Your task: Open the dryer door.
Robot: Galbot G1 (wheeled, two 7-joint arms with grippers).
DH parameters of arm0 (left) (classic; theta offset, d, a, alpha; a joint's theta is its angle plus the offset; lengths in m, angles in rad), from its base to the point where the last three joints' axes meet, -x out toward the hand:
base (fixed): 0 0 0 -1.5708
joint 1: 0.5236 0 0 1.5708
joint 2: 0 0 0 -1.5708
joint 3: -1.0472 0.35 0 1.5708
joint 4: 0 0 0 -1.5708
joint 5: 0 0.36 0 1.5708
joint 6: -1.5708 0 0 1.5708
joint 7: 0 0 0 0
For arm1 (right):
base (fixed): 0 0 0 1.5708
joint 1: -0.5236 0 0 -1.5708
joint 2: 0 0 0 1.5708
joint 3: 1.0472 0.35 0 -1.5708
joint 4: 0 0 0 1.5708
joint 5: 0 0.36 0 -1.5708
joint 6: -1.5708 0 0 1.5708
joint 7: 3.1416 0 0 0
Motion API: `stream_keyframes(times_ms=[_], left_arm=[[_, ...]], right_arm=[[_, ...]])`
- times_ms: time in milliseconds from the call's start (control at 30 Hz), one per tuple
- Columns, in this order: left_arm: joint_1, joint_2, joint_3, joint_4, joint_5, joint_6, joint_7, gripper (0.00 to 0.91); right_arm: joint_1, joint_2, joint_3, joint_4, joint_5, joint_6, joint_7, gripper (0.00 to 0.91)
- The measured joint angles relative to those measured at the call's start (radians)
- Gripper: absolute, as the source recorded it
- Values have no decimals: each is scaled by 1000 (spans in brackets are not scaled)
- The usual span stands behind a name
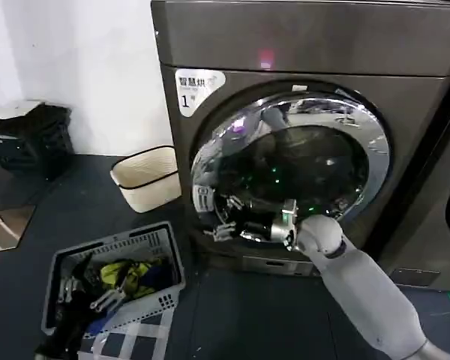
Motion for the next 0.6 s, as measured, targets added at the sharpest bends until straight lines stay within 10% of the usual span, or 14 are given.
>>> stream_keyframes(times_ms=[600], left_arm=[[-266,372,127,285,-349,17,-4,907]], right_arm=[[-220,-139,177,152,48,38,-287,907]])
